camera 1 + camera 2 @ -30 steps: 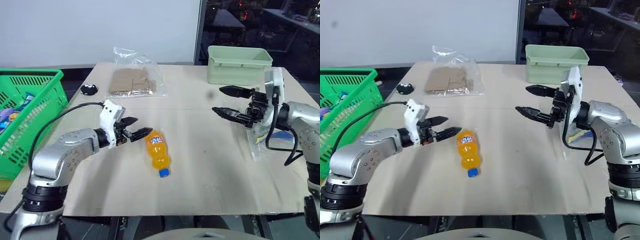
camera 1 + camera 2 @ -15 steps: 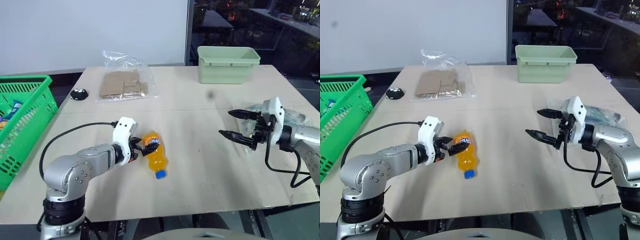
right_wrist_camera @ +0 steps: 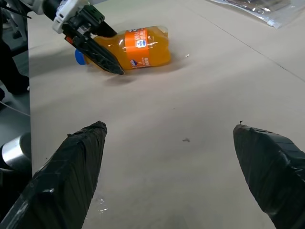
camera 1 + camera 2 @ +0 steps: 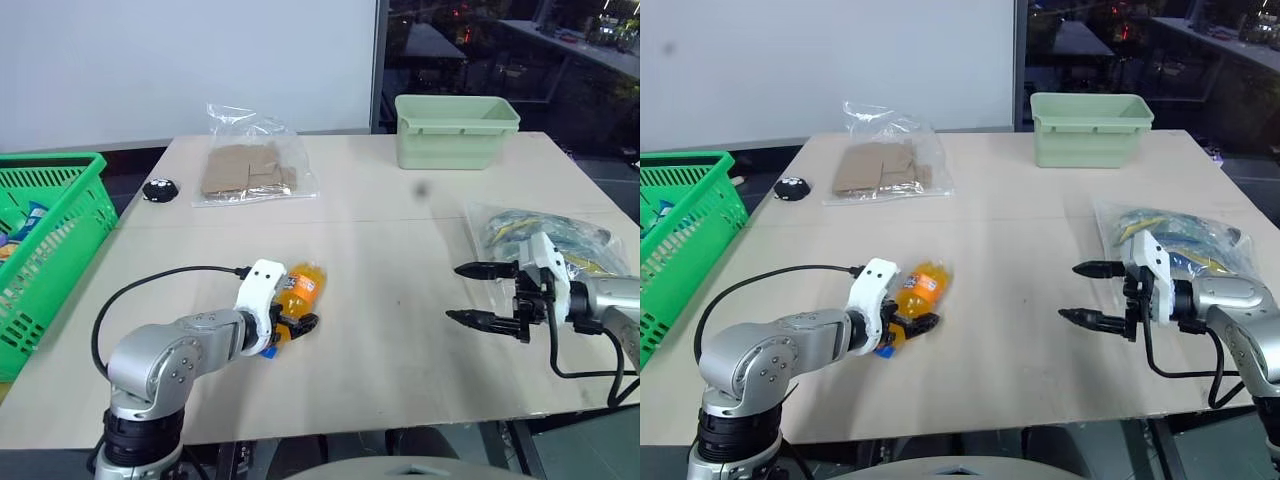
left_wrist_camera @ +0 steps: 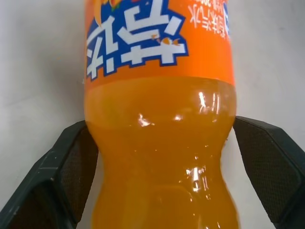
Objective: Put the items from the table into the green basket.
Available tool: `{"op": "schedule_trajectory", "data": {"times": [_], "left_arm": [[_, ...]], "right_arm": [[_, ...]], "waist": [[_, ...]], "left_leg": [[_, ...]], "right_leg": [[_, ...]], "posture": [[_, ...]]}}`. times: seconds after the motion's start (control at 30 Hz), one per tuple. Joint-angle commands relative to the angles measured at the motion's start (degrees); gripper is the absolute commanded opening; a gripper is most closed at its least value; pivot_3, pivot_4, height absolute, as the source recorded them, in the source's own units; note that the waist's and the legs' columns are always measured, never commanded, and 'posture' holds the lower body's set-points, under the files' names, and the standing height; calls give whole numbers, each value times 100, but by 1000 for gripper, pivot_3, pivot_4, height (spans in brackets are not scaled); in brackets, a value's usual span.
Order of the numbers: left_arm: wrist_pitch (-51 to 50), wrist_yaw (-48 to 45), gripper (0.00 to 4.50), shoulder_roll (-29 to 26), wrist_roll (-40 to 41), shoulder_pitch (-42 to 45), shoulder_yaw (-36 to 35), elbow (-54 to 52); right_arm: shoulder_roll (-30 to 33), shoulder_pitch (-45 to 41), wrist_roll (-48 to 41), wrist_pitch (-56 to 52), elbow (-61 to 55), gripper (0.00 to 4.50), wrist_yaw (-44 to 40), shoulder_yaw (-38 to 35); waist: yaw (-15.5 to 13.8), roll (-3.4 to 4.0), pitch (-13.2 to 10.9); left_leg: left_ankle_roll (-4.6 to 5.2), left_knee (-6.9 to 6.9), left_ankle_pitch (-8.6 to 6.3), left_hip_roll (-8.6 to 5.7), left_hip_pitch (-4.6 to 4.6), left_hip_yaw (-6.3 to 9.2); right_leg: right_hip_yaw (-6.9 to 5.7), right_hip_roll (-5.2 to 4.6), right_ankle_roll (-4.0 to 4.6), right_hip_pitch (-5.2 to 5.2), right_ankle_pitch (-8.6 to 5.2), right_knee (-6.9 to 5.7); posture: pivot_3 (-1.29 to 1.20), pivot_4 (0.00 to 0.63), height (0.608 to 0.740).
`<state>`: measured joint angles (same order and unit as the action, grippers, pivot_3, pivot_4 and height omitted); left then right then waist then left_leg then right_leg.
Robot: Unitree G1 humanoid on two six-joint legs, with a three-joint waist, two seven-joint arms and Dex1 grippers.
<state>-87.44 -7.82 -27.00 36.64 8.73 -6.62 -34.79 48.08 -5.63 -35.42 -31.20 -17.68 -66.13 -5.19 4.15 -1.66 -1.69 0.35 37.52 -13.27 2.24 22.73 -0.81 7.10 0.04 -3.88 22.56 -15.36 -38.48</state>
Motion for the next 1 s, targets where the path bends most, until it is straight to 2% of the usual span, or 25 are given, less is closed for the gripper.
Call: {"op": "schedule_trajectory", "data": {"times": [0.03, 0.17, 0.2, 0.23, 0.27, 0.33, 0.47, 0.6, 0.67, 0.77, 0.83, 1.0], "left_arm": [[68, -52, 4445, -13, -137, -50, 3, -66], [181, -256, 4445, 150, -65, 15, -335, 0], [249, -296, 3930, 104, -99, 5, -328, -12], [276, -316, 3705, 62, -140, -10, -315, -20], [277, -328, 3136, 62, -164, -24, -325, -23], [259, -314, 2869, -5, -245, -47, -287, 6], [466, -306, 2840, -174, -464, -58, -134, 74], [1563, -387, 2839, -45, -688, 327, -359, 301], [2182, -415, 2839, -240, -971, 667, -410, 535], [2799, -447, 2839, -674, -1425, 998, -418, 979], [3478, -709, 2839, -1340, -1884, 1198, -309, 1463], [4914, -988, 2839, -2904, -2805, 1773, -595, 3372]], "right_arm": [[79, -83, -204, -37, -209, 4500, -110, -155], [60, -170, -143, 6, -155, 4500, -73, -105], [59, -169, -138, 12, -155, 4500, -73, -105], [57, -171, -133, 20, -152, 4500, -73, -106], [56, -174, -128, 27, -148, 4500, -74, -106], [38, -195, -110, 51, -118, 4500, -60, -104], [-4, -199, -85, 96, -101, 4500, -24, -88], [-134, -298, -281, 28, -154, 4500, 42, -149], [-257, -467, -435, -10, -221, 4500, 112, -187], [-455, -807, -523, -30, -272, 4500, 346, -190], [-596, -1099, -697, -110, -358, 4500, 512, -216], [-853, -1661, -1209, -356, -412, 4500, 766, -312]], "waist": [[-4, 0, 0], [-3, 0, 0], [-5, -1, -1], [-7, -1, -1], [-7, -1, -1], [-9, -1, -1], [-3, -1, -1], [-17, -9, -8], [-19, -13, -16], [-13, -24, -27], [6, -21, -26], [-9, -22, -38]], "left_leg": [[0, 0, 0, 0, 0, 0], [0, -1, 0, 0, 1, -1], [0, -1, 0, 0, 1, -1], [0, -1, 0, 0, 2, -1], [0, -1, 0, 0, 2, -1], [0, -2, 0, 0, 3, -1], [0, -6, 0, 0, 3, -2], [0, -8, 0, 0, 2, 0], [-1, -7, 0, 0, 4, 2], [-1, -7, 1, -2, 6, 2], [-1, -12, 0, -2, 6, -2], [-1, -45, -1, 1, 20, 0]], "right_leg": [[0, 0, 0, 0, 0, 0], [0, -1, 0, 0, 0, 4], [0, -1, 0, 0, -1, 5], [0, -1, 0, 0, -1, 6], [0, -1, 0, 0, -1, 7], [0, -2, 0, 0, -1, 9], [1, -2, 0, 0, -1, 14], [0, 0, 0, 1, 0, 14], [0, 1, 0, 2, 0, 14], [1, 1, 1, 3, 1, 16], [5, 1, 3, 4, 3, 23], [1, 3, 4, 19, 25, 45]], "posture": [[-50, 0, 740], [-50, 0, 740], [-45, 0, 740], [-45, 0, 740], [-45, 0, 740], [-45, 0, 740], [-44, 0, 740], [-35, 0, 740], [-32, 0, 740], [-29, 0, 740], [-18, 0, 740], [-4, 0, 740]]}}
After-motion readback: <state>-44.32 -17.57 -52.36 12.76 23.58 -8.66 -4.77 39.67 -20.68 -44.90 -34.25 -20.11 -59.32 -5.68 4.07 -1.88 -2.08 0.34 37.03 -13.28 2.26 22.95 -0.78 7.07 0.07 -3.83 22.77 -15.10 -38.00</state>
